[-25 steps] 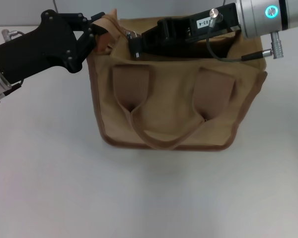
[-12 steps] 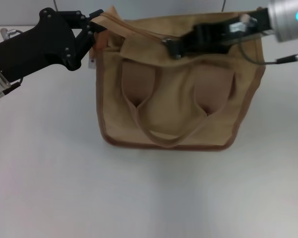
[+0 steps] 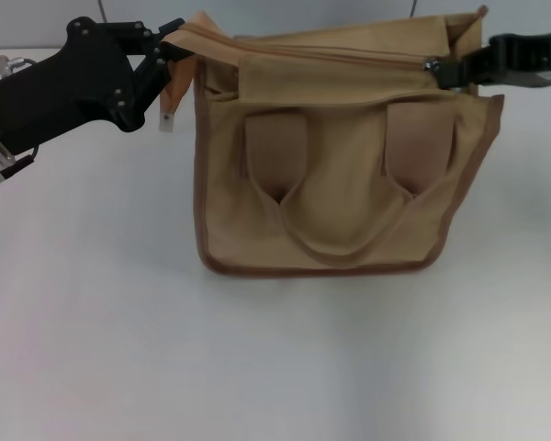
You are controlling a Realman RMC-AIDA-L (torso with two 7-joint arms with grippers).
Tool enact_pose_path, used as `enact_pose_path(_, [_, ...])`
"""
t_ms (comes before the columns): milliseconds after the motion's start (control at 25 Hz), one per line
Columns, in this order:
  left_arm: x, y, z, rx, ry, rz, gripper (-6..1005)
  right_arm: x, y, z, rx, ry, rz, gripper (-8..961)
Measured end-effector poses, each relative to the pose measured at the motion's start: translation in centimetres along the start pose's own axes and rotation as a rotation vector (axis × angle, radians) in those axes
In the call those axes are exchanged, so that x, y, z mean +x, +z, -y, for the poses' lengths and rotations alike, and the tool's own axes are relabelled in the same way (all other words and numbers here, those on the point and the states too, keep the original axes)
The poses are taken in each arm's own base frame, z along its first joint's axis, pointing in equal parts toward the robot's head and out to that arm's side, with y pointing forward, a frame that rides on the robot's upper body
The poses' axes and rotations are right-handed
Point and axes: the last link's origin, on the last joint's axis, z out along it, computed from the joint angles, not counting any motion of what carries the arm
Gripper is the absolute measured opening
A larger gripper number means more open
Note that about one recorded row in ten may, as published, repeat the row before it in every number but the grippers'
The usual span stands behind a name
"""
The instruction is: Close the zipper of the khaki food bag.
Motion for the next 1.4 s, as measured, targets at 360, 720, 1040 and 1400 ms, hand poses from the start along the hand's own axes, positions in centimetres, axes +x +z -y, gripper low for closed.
enact_pose_path(360, [-0.2, -0.1, -0.1, 0.004, -0.025, -0.003, 18, 1.5, -1.9, 0.4, -0.188, -0.066, 0.139, 60])
enact_pose_path(720, [-0.5, -0.1, -0.3, 0.021, -0.062, -0.027, 17, 6.6, -4.6, 1.3, -0.499, -0.356, 0.43, 325])
enact_pose_path(1040, [-0.8, 0.4, 0.0, 0.033, -0.074, -0.012, 17, 12.5, -2.8, 1.0, -0.647, -0.612, 0.37, 615])
enact_pose_path(1400, [-1.6, 0.0, 0.3, 0.087, -0.125, 0.015, 58, 16.4, 0.7, 1.4, -0.615, -0.734, 0.253, 681])
